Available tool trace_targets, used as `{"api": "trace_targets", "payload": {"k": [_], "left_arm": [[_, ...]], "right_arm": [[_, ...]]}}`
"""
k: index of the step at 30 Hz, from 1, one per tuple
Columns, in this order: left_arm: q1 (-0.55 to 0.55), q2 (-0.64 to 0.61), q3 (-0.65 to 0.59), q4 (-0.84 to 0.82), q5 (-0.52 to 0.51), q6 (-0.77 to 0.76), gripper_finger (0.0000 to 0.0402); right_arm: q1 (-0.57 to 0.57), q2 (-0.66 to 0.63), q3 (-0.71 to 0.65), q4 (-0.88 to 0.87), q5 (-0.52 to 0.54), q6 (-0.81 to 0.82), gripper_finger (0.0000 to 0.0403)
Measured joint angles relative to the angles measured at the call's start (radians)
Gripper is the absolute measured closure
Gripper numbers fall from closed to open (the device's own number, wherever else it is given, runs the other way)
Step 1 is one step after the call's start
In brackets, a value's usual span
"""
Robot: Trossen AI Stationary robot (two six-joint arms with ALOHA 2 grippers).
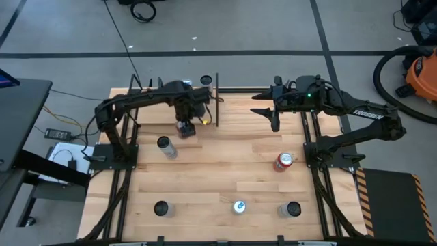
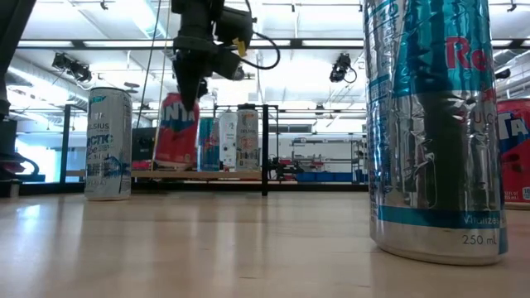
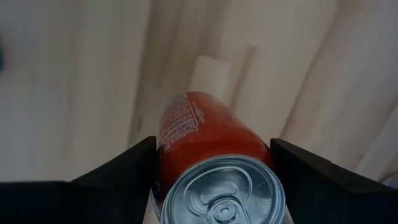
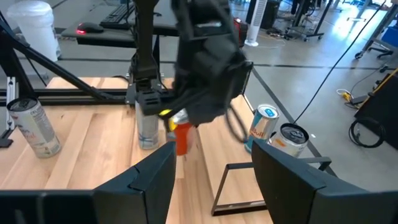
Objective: Place canned beverage on shelf
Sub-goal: Put the top orange soda can on the shelf
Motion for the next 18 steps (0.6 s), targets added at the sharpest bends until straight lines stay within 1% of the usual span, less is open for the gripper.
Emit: {"api": "trace_targets", "payload": {"k": [5, 11, 15, 18], "left_arm": [[0.095, 0.0, 0.045, -0.018, 0.004, 0.016, 0.0113], [0.242, -0.002, 0.108, -0.077, 0.004, 0.086, 0.0112], [0.351, -0.003, 0.117, -0.103, 0.005, 0.13, 0.0112], [0.423, -0.003, 0.117, -0.091, 0.004, 0.186, 0.0111]], "right_arm": [[0.0, 0.0, 0.0, -0.002, 0.0, -0.011, 0.0186], [0.0, 0.0, 0.0, -0.024, 0.0, -0.011, 0.0186], [0.0, 0.0, 0.0, -0.035, 0.0, -0.011, 0.0186], [0.0, 0.0, 0.0, -0.036, 0.0, -0.007, 0.0186]]}}
